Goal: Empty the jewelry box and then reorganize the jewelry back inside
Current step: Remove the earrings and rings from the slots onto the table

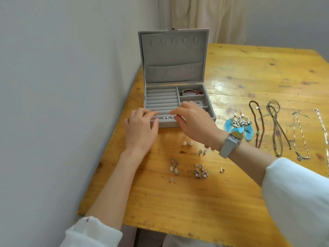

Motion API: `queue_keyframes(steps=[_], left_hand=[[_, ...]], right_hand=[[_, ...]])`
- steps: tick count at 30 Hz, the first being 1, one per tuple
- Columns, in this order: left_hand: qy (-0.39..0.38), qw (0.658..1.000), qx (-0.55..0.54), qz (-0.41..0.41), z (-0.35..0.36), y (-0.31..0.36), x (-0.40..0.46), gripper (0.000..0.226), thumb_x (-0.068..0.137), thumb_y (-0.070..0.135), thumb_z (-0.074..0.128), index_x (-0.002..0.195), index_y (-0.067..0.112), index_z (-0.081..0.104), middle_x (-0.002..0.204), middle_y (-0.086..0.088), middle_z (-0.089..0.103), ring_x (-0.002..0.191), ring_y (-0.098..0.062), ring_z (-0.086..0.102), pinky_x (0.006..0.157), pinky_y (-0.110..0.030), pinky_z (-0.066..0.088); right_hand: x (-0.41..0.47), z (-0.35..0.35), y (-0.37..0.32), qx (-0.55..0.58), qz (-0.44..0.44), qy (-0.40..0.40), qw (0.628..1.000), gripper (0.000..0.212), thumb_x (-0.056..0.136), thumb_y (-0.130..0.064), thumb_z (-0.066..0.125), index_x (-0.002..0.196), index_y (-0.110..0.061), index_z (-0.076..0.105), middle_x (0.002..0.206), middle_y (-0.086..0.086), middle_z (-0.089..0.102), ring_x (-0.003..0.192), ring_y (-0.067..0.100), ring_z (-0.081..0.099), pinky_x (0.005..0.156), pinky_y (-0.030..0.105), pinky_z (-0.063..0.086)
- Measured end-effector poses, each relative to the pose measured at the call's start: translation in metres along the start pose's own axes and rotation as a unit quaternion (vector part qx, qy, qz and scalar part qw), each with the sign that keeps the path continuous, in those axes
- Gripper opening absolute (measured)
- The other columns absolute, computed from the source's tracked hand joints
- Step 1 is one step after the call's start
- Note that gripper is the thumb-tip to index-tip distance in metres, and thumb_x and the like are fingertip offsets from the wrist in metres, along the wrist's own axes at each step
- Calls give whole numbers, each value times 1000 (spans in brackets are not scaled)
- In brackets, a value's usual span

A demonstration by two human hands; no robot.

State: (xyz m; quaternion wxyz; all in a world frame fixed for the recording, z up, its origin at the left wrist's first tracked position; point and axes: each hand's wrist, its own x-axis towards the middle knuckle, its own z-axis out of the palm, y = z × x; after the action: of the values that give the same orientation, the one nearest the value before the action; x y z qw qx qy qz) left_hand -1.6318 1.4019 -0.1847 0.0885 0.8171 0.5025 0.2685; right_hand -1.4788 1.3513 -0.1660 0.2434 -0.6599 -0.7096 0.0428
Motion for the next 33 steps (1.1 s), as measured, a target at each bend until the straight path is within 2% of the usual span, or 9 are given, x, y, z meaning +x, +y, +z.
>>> queue_keyframes(steps=[3,6,10,17,21,26,28,30,33], left_hand=[[-7,1000,19,20,9,-2,11,19,89,21,55,101,18,70,102,-2,62,104,-22,46,81,-33,25],[0,999,26,29,11,-4,15,17,88,22,56,94,19,72,96,1,64,100,-19,48,83,-32,22],[-27,999,31,36,8,-8,21,20,90,29,53,97,25,70,99,6,62,102,-12,44,80,-25,14],[-136,987,43,76,2,-9,45,19,90,36,53,102,33,68,104,12,59,105,-10,41,85,-30,19],[-160,976,42,139,-1,-13,55,18,86,36,58,101,35,69,99,14,60,103,-10,42,85,-30,20],[-110,958,68,257,1,-20,56,12,76,28,71,88,29,74,82,10,65,88,-17,52,80,-33,25],[-128,963,50,234,-2,-19,56,10,79,29,68,88,29,73,83,13,61,90,-12,48,81,-30,23],[-176,966,25,189,-5,-18,60,9,84,32,62,89,32,70,86,18,54,93,-7,42,84,-29,23],[-237,956,35,169,-7,-12,66,4,86,33,59,85,35,62,90,17,52,97,-6,40,88,-32,26]], right_hand=[[22,9,7,-84,-27,-42,995,28,96,-22,40,115,-19,60,112,4,56,105,24,44,83,34,31],[31,9,11,-130,-62,-69,987,27,95,-27,42,110,-24,64,109,1,56,103,22,41,82,35,26],[40,7,13,-136,-81,-93,983,23,92,-28,46,103,-24,65,108,-2,56,106,20,40,85,35,23],[50,4,22,-51,-49,-158,985,14,89,-32,53,94,-22,62,100,-6,53,102,14,39,88,34,26],[41,2,29,-3,-42,-126,991,12,88,-30,54,89,-21,61,90,-11,46,97,13,40,88,33,28],[21,-2,38,62,-6,-32,998,6,85,-25,59,83,-20,59,88,-7,52,89,10,39,82,29,27],[14,-2,40,96,8,-14,995,6,85,-22,61,82,-18,60,85,-7,51,86,10,40,79,27,27],[9,-3,42,130,19,-11,991,5,84,-21,62,81,-18,61,84,-6,52,85,13,42,79,30,35],[5,-5,42,155,33,-15,987,5,84,-19,62,79,-18,59,83,-6,52,84,14,44,79,35,41]])
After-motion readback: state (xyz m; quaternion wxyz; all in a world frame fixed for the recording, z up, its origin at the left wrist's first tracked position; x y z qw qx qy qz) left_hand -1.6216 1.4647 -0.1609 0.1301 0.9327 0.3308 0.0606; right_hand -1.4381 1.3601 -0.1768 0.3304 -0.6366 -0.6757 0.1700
